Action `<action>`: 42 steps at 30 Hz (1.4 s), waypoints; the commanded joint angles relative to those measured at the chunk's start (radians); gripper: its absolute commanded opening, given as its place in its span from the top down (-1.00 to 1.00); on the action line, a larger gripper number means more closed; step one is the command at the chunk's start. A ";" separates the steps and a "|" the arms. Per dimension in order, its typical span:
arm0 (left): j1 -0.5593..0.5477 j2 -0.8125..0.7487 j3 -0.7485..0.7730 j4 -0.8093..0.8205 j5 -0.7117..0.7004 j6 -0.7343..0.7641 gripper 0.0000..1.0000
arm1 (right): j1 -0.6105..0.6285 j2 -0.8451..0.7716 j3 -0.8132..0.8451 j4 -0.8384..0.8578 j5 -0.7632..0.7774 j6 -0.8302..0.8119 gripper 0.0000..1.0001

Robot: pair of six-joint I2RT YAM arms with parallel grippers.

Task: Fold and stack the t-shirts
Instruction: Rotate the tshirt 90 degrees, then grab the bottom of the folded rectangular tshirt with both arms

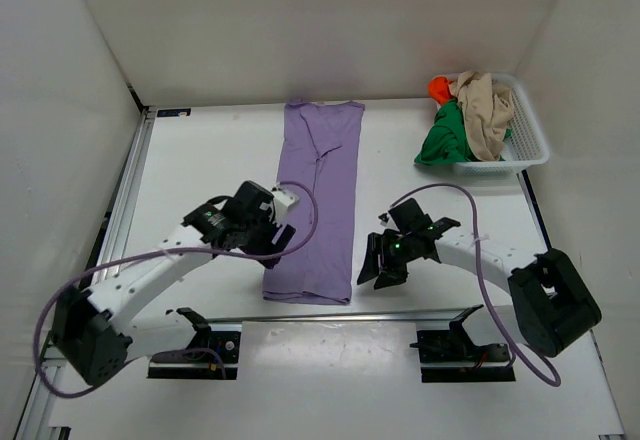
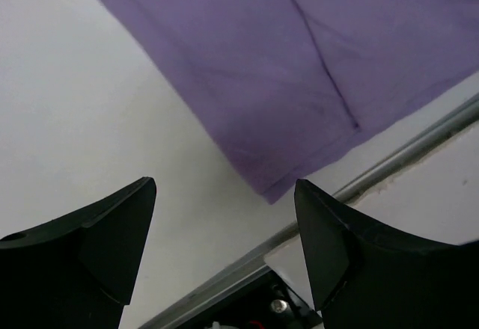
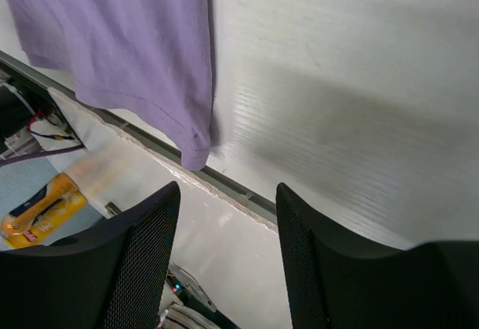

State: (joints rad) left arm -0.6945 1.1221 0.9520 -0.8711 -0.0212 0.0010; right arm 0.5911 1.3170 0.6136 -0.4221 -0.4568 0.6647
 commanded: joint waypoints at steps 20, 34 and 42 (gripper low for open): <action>0.196 0.295 -0.357 0.251 0.406 -0.001 -0.37 | 0.150 0.247 0.107 0.078 -0.069 0.046 -0.20; 0.196 0.246 -0.315 0.282 0.395 -0.001 0.80 | 0.150 0.248 0.158 0.086 -0.063 0.068 1.00; 0.253 0.179 -0.188 0.233 0.365 -0.001 0.80 | 0.058 0.131 0.281 -0.099 0.032 0.050 1.00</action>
State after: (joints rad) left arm -0.4751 1.3510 0.6857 -0.6422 0.3748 -0.0124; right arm 0.7090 1.5108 0.8104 -0.4339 -0.4694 0.7258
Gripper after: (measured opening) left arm 0.111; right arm 0.003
